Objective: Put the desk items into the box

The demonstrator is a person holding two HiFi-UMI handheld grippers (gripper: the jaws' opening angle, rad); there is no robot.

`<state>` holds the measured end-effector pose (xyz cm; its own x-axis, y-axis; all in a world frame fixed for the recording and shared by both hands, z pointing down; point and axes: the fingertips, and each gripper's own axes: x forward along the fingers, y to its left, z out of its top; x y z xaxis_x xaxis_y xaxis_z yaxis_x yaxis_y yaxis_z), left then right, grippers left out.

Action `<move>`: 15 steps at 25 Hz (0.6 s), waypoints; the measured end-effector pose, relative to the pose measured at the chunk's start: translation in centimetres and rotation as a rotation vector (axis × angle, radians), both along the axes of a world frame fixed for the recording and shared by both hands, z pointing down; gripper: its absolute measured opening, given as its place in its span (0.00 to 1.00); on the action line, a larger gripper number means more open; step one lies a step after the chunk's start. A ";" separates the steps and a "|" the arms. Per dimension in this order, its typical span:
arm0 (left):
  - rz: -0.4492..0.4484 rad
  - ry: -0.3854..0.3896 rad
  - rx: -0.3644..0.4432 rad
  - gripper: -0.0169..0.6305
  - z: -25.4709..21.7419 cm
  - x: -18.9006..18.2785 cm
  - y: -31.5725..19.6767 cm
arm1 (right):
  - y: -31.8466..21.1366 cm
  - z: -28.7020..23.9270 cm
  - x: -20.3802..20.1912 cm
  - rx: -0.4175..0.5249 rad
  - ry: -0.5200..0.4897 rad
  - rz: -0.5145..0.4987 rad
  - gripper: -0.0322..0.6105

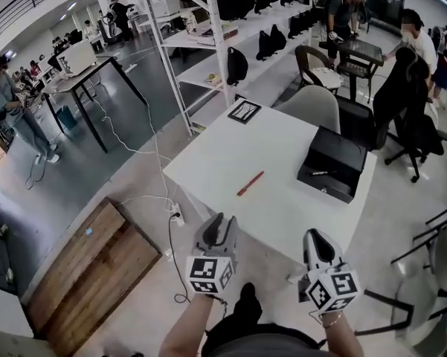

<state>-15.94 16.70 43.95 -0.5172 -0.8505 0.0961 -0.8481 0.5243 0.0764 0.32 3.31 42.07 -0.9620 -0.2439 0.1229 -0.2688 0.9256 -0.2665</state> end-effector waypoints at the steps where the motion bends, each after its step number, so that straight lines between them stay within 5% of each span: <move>1: 0.007 0.003 -0.004 0.20 0.1 -0.8 -0.2 | -0.1 0.2 -0.7 -0.004 0.005 0.008 0.10; 15: 0.119 0.055 -0.036 0.25 2.4 -9.0 -3.9 | -2.0 0.2 -6.8 0.007 0.041 0.126 0.10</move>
